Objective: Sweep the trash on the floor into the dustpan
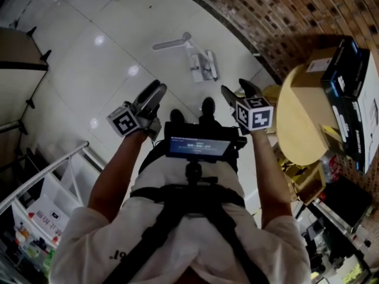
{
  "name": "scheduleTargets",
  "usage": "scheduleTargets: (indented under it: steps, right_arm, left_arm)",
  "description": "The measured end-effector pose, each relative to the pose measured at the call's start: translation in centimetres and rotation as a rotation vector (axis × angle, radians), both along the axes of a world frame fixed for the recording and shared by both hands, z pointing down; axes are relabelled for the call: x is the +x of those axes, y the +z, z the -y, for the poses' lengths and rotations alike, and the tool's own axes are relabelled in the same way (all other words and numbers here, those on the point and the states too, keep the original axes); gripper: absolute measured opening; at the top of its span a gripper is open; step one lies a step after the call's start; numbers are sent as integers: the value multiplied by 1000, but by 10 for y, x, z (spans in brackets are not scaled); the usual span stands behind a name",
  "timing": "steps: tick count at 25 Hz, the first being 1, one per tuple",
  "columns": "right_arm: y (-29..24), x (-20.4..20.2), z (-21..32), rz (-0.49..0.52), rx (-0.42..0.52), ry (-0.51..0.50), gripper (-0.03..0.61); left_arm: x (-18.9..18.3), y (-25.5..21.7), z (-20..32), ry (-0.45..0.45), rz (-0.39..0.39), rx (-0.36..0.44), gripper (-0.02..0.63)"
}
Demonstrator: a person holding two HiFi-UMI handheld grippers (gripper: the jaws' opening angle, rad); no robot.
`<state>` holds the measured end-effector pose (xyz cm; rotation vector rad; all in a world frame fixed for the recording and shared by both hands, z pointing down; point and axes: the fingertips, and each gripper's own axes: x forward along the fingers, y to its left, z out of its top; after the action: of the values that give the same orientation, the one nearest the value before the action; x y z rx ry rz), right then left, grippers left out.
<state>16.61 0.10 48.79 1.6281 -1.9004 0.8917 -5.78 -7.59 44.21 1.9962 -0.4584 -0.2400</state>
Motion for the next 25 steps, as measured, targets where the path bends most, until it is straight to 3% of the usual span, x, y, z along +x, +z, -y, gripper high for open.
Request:
scheduleTargets:
  steps: [2, 6, 10, 15, 25]
  right_arm:
    - [-9, -4, -6, -1, 22, 3, 310]
    - [-33, -8, -15, 18, 89, 17, 192]
    - [-41, -7, -32, 70, 100, 12, 33]
    - [-55, -6, -46, 136, 117, -34, 0]
    - [-94, 16, -95, 160, 201, -165, 0]
  left_arm:
    - [-1, -12, -9, 23, -14, 33, 287]
    - [7, -48, -25, 73, -88, 134, 164]
    - [4, -63, -40, 74, -56, 183, 100]
    - [9, -84, -63, 59, -20, 272, 26]
    - [56, -103, -141, -1, 88, 363, 11]
